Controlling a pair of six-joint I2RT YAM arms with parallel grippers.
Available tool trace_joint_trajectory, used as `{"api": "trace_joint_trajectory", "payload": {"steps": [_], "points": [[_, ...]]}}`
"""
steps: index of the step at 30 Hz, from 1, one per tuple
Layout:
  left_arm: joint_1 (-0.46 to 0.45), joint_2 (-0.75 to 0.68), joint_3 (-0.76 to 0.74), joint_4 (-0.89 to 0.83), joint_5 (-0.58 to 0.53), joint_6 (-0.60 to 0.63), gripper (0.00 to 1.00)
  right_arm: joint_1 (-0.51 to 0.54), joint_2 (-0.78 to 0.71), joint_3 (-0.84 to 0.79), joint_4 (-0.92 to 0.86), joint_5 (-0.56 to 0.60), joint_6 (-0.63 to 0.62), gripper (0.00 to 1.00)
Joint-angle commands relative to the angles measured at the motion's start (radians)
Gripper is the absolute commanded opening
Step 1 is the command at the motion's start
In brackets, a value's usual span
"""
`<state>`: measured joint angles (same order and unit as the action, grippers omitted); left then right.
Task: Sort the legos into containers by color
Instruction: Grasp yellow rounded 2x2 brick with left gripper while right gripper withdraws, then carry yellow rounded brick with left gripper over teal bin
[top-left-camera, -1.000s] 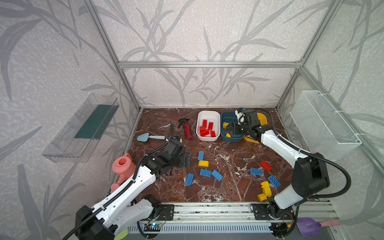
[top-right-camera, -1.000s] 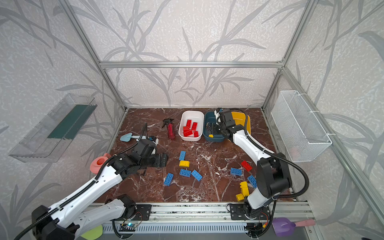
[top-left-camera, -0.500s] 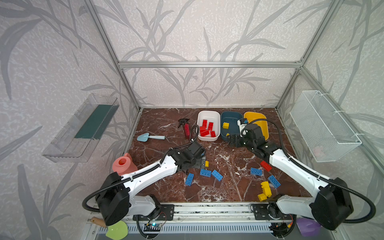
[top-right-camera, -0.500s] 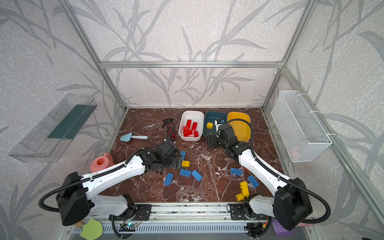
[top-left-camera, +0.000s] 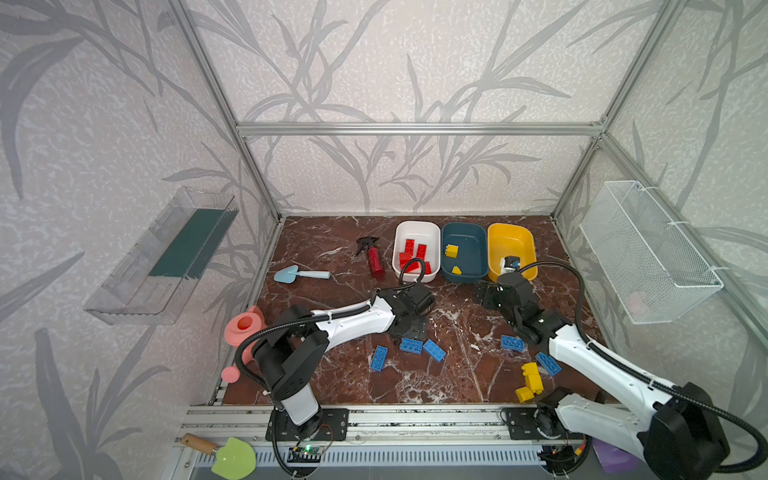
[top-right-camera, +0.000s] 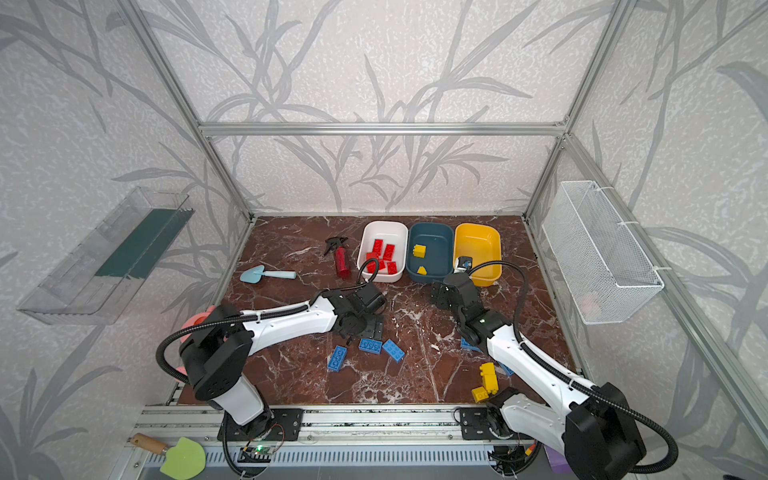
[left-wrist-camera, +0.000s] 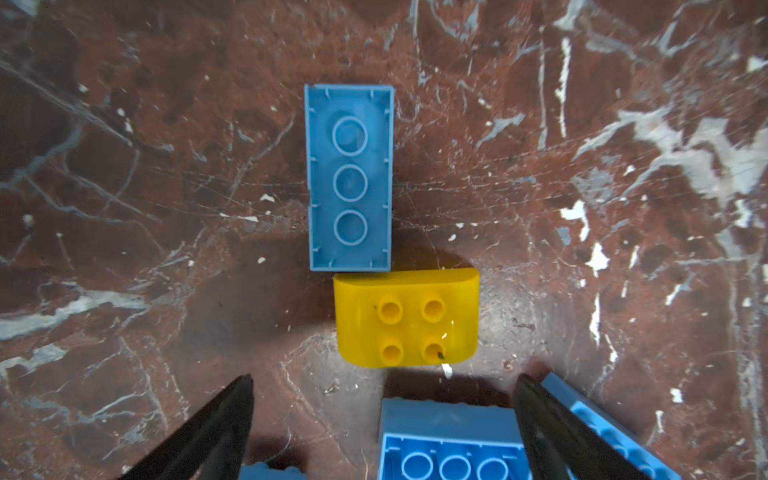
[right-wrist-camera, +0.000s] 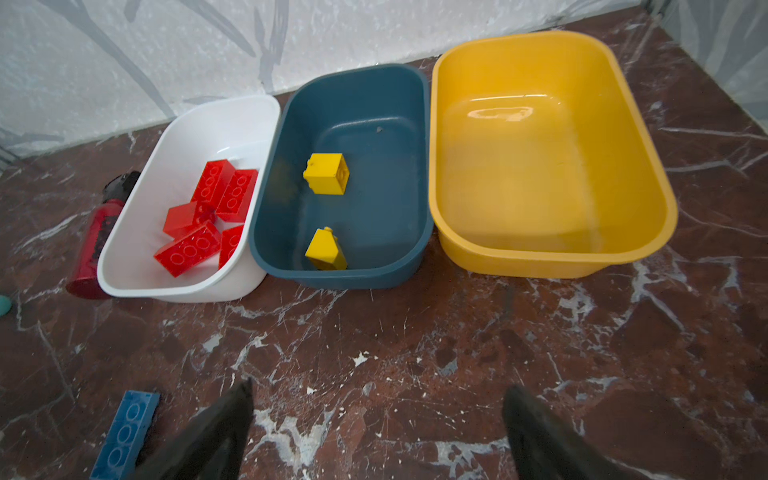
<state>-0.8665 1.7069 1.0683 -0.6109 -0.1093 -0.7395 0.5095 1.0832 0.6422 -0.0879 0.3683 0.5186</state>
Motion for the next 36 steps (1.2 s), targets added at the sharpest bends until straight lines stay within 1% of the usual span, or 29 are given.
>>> {"api": "trace_joint_trajectory", "payload": {"steps": [1,9,15,20,25,29,32,36], "points": [[-0.003,0.03,0.035,0.0,-0.002,-0.032,0.95,-0.002,-0.032,-0.021,0.056,0.073,0.05,0.94],[-0.005,0.112,0.076,0.003,0.003,-0.017,0.9,-0.002,-0.037,-0.036,0.083,0.061,0.05,0.94],[-0.003,0.153,0.107,-0.007,-0.013,-0.003,0.86,-0.002,-0.036,-0.036,0.088,0.054,0.043,0.94],[-0.003,0.166,0.101,-0.002,-0.013,-0.005,0.81,-0.002,-0.041,-0.04,0.09,0.056,0.04,0.94],[-0.003,0.181,0.096,0.01,0.005,-0.006,0.68,-0.003,-0.043,-0.042,0.09,0.052,0.035,0.94],[-0.003,0.178,0.087,0.014,0.006,-0.009,0.66,-0.003,-0.046,-0.041,0.091,0.052,0.031,0.94],[-0.003,0.172,0.087,0.014,0.005,-0.005,0.62,-0.002,-0.046,-0.043,0.092,0.049,0.029,0.94],[-0.002,0.151,0.094,0.008,0.002,0.013,0.62,-0.002,-0.048,-0.041,0.093,0.043,0.024,0.94]]}}
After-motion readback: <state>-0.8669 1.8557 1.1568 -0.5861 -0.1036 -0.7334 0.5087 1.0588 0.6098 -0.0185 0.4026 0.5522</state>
